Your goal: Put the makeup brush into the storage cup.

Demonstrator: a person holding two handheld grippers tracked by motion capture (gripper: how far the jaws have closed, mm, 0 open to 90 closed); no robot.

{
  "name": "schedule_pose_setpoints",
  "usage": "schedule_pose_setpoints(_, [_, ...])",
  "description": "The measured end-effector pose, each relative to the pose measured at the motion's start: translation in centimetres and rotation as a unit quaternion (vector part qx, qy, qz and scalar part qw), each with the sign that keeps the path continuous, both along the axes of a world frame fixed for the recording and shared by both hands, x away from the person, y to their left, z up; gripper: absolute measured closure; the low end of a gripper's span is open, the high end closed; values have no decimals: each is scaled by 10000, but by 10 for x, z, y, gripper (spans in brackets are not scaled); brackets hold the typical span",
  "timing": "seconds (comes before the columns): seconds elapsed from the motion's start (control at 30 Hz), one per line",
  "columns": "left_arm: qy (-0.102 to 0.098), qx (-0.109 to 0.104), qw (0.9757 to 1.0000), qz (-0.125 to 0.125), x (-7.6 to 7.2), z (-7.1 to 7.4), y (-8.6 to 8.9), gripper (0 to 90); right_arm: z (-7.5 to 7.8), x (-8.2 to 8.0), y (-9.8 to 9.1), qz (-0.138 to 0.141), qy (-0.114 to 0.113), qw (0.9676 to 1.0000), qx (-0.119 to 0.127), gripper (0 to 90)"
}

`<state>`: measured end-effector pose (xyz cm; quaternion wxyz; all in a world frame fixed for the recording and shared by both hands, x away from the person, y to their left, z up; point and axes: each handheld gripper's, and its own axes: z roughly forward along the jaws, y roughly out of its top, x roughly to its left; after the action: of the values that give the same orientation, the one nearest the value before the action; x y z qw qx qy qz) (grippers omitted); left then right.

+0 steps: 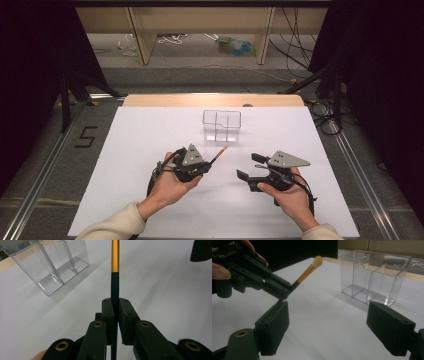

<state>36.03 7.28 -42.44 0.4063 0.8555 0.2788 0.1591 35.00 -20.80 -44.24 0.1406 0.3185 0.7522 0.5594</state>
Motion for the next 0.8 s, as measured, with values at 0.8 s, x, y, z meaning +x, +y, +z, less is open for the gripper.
schedule_pose_setpoints(0.8, [-155, -72, 9998, -120, -5, 3, -5, 834, 0, 12, 22, 111, -63, 9997, 218, 221])
